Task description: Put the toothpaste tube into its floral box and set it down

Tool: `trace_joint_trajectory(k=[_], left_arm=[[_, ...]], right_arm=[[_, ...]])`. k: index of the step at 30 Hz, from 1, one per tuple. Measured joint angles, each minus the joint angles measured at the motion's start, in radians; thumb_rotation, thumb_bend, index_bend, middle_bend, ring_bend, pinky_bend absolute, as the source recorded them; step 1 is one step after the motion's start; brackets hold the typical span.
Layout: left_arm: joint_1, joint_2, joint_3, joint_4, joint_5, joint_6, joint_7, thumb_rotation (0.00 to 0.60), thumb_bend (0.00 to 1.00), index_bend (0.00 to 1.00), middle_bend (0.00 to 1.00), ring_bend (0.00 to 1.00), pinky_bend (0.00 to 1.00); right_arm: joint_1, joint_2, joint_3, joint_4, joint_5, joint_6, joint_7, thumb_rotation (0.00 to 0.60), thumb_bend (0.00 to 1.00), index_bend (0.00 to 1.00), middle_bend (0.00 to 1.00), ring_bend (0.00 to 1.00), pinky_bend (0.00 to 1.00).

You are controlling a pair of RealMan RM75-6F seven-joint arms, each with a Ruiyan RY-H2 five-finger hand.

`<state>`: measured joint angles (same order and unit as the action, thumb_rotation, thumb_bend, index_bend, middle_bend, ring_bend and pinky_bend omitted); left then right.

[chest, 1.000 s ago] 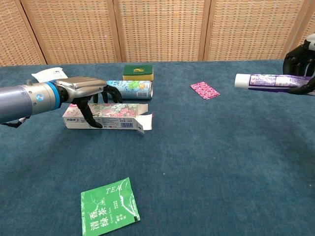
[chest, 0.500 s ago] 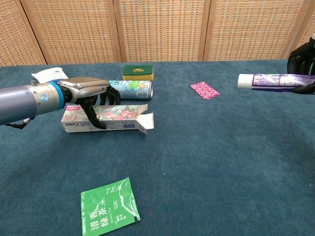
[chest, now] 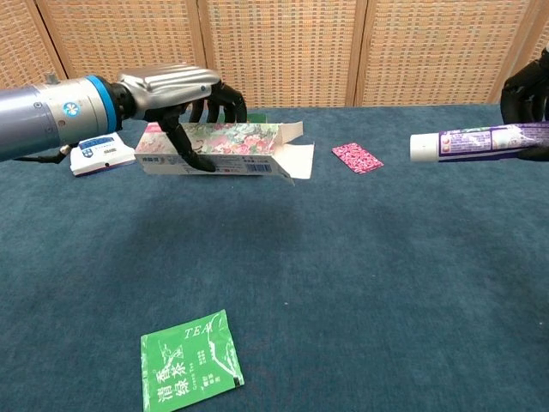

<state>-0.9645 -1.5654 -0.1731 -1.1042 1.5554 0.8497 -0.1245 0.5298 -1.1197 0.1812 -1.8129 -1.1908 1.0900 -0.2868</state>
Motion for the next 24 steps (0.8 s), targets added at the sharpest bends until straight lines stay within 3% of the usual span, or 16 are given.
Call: trace_joint_trajectory(k=[11, 24], left_arm=[[-0.143, 0.002, -0.035, -0.017, 0.0, -0.113, -0.063, 0.6, 0.2, 0.5, 0.47, 0.47, 0.51], [-0.252, -0.075, -0.052, 0.047, -0.023, -0.164, -0.105, 0.6, 0.2, 0.5, 0.47, 0.47, 0.51]], right_arm=[[0.02, 0.122, 0.024, -0.164, 0.029, -0.035, -0.003, 0.6, 0.75, 0.62, 0.6, 0.47, 0.41], [0.069, 0.144, 0.037, -0.245, 0.121, -0.038, -0.11, 0.6, 0.75, 0.62, 0.6, 0.47, 0.41]])
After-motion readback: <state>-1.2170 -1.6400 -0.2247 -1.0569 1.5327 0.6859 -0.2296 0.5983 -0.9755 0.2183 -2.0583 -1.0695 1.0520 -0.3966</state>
